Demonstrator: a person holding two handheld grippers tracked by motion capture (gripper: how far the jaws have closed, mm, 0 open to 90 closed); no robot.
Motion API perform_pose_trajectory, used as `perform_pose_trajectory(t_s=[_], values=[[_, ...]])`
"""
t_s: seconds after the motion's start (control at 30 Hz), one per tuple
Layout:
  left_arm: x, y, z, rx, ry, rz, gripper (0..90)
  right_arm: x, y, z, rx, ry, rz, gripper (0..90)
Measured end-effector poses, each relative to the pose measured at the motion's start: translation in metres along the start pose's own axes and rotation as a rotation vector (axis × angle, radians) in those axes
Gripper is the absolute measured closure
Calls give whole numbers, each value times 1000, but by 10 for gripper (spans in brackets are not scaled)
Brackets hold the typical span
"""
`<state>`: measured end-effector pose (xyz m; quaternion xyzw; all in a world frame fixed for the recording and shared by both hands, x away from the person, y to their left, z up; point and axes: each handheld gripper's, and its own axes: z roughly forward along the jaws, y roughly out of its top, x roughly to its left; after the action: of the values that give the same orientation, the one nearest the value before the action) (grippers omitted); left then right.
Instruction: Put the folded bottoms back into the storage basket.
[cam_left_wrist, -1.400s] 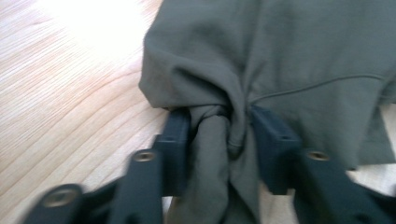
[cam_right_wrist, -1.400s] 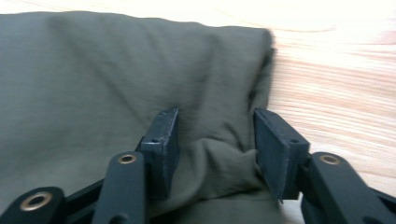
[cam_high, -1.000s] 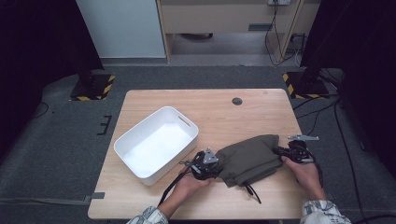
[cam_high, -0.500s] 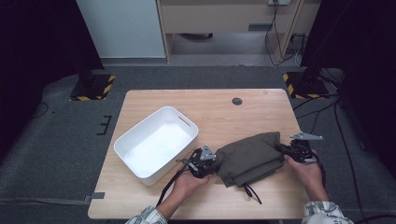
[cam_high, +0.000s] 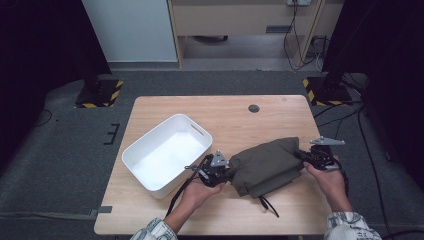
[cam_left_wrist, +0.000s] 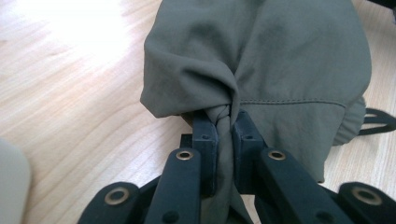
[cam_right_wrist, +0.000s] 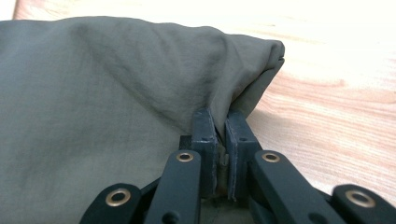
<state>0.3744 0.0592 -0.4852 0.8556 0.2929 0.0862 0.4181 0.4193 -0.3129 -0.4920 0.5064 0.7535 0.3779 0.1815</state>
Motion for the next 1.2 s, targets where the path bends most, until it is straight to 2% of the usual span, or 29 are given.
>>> perform_pose_trajectory(t_s=[0.37,0.6,0.8,1.2], values=[[2,17,-18,-9,0,3,827,5,19,-7,-8,4,-23,847],[8,28,-24,-16,0,-5,829,3,30,-5,-7,9,-14,847],[15,31,-26,-16,2,-13,829,4,40,-1,0,13,-17,847],[23,32,-25,-24,-10,-34,830,4,48,9,14,17,-16,847]])
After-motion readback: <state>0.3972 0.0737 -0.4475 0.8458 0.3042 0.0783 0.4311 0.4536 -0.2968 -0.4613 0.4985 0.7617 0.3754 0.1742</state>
